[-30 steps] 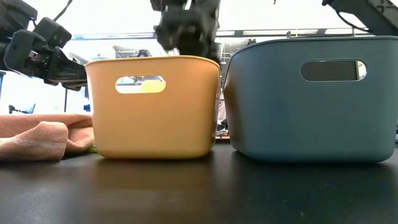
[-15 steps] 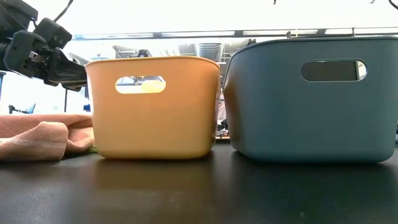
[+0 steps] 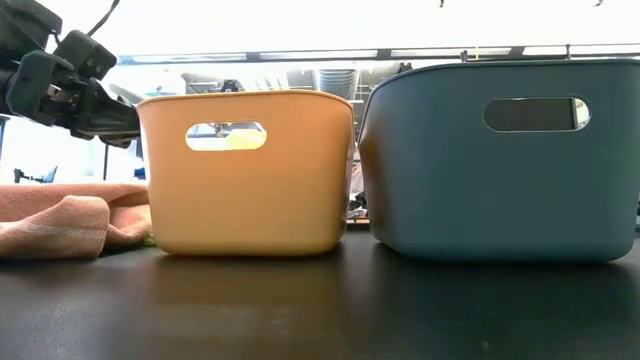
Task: Sort towels by color in basket
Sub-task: Put the white towel into the blue bin
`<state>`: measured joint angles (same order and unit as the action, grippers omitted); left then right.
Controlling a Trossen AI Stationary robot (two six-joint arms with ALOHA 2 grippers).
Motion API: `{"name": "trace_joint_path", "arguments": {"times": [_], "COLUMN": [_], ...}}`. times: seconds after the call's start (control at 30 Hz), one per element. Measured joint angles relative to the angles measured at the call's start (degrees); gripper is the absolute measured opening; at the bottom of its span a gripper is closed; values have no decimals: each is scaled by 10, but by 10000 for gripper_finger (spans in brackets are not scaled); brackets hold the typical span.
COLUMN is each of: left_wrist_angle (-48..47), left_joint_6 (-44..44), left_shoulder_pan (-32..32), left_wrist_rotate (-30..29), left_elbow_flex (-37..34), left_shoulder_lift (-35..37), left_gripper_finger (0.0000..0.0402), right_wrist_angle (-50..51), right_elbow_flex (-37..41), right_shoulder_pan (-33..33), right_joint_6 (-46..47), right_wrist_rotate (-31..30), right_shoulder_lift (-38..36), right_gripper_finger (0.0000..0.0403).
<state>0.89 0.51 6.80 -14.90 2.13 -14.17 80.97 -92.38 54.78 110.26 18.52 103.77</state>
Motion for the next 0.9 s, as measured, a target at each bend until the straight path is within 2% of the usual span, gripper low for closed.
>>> {"name": "trace_joint_path", "arguments": {"times": [0.2, 0.47, 0.6, 0.7, 0.77, 0.87, 0.9], "left_wrist_angle": [0, 0, 0, 0, 0, 0, 0], "left_joint_6": [0, 0, 0, 0, 0, 0, 0], "left_shoulder_pan": [0, 0, 0, 0, 0, 0, 0], "left_wrist_rotate": [0, 0, 0, 0, 0, 0, 0], "left_elbow_flex": [0, 0, 0, 0, 0, 0, 0], "left_shoulder_lift": [0, -2, -2, -2, -2, -3, -3], "left_gripper_finger": [75, 75, 75, 75, 75, 75, 75], "right_wrist_angle": [-150, -265, -342, -348, -345, -330, -323], "right_elbow_flex": [107, 230, 273, 282, 290, 297, 297], "right_shoulder_pan": [16, 13, 9, 9, 9, 9, 8], "right_joint_6": [36, 7, -19, -62, -78, -99, -107], "right_wrist_rotate": [25, 46, 51, 46, 43, 40, 36], "right_shoulder_lift": [-14, -17, -17, -18, -20, -27, -33], "right_gripper_finger": [222, 220, 206, 171, 126, 37, 26]}}
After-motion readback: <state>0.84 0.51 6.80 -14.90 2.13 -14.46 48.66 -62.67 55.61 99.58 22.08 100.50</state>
